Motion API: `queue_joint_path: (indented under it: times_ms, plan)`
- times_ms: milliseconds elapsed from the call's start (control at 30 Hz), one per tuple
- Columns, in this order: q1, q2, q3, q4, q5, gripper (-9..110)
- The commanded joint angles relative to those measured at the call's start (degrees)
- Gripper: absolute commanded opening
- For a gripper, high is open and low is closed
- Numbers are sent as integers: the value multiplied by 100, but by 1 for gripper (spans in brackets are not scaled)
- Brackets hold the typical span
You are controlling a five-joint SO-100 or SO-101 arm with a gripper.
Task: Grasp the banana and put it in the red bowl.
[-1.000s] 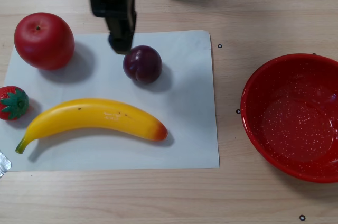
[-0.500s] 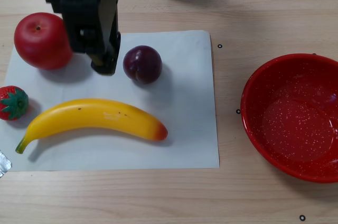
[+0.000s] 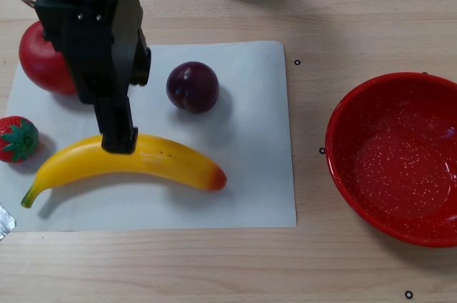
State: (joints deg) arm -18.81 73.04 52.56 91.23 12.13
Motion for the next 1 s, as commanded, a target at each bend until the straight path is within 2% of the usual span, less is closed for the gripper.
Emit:
queue_joint_path:
  times_ms: [0, 133, 600, 967]
  plan:
    - [-44, 255, -624, -35, 44, 57]
    - [-9, 70, -677, -158, 123, 61]
    - [114, -791, -1415, -545, 79, 61]
    - [185, -1187, -1696, -466, 44, 55]
